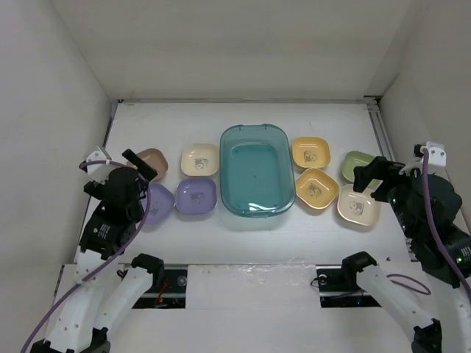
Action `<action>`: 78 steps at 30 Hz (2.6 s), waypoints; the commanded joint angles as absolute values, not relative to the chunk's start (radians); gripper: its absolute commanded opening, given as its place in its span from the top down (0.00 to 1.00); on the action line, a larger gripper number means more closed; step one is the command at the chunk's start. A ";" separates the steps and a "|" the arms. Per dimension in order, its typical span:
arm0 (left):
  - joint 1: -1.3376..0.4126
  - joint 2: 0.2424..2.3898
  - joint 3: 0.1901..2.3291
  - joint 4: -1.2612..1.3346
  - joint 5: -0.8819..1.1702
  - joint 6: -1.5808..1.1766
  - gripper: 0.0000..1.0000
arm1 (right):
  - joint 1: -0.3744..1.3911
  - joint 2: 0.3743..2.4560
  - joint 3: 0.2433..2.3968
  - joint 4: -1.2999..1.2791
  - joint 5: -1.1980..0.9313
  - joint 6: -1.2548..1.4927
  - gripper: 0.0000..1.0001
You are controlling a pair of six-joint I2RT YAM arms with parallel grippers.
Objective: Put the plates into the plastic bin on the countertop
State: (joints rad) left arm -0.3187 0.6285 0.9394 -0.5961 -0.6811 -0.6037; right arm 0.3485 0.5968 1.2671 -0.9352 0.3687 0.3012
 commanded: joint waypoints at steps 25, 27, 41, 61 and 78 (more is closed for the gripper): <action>0.090 1.423 1.288 -0.630 -0.507 -0.828 0.00 | 0.356 0.557 1.229 -0.805 0.111 0.275 0.00; 0.161 1.463 1.249 -0.601 -0.448 -0.828 0.00 | 0.365 0.557 1.229 -0.796 0.110 0.275 0.00; 0.262 1.666 1.169 -0.405 -0.296 -0.816 0.00 | 0.374 0.526 1.209 -0.778 0.066 0.265 0.00; 0.262 1.853 1.382 -0.449 -0.338 -0.864 1.00 | 0.393 0.488 1.200 -0.787 0.114 0.256 0.00; -0.445 1.649 1.620 -0.502 -0.278 -0.598 1.00 | 0.402 0.667 1.190 -0.850 0.430 0.434 0.00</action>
State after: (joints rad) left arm -0.3912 1.6699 1.6360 -0.4465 -0.2985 -0.6270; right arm 0.3943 0.6132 1.1873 -0.8391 0.3275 0.3580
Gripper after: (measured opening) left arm 0.018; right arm 0.999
